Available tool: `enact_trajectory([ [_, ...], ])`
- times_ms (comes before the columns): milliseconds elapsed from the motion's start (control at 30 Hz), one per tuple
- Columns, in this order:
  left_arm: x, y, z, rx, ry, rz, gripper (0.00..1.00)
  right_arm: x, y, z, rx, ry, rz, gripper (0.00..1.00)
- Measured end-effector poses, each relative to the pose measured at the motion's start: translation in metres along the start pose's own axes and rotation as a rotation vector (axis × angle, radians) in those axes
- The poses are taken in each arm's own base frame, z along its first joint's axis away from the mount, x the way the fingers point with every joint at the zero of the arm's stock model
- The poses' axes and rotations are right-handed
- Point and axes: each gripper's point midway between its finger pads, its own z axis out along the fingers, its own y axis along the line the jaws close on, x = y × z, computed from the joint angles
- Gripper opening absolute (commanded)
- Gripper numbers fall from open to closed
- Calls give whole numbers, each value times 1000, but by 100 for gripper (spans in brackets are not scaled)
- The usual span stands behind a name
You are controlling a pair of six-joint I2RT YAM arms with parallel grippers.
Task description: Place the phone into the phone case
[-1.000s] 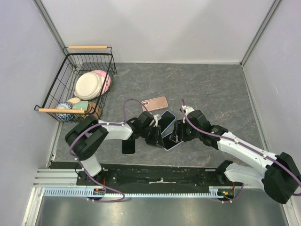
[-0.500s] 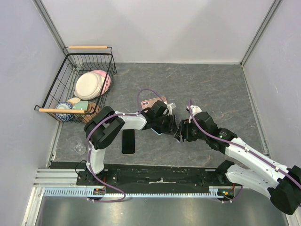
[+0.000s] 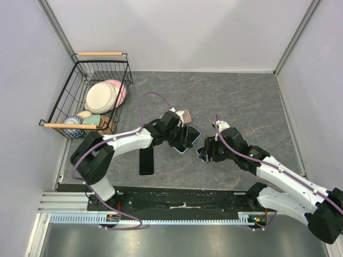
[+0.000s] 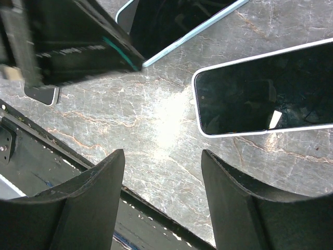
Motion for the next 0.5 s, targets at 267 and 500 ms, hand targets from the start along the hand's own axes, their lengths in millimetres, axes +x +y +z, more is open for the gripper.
enact_trajectory([
  [267,-6,43,-59,-238,-117,33,64,6,-2,9,9,36,4,68],
  [500,0,88,-96,-388,-158,5,66,4,4,13,-23,37,4,68],
])
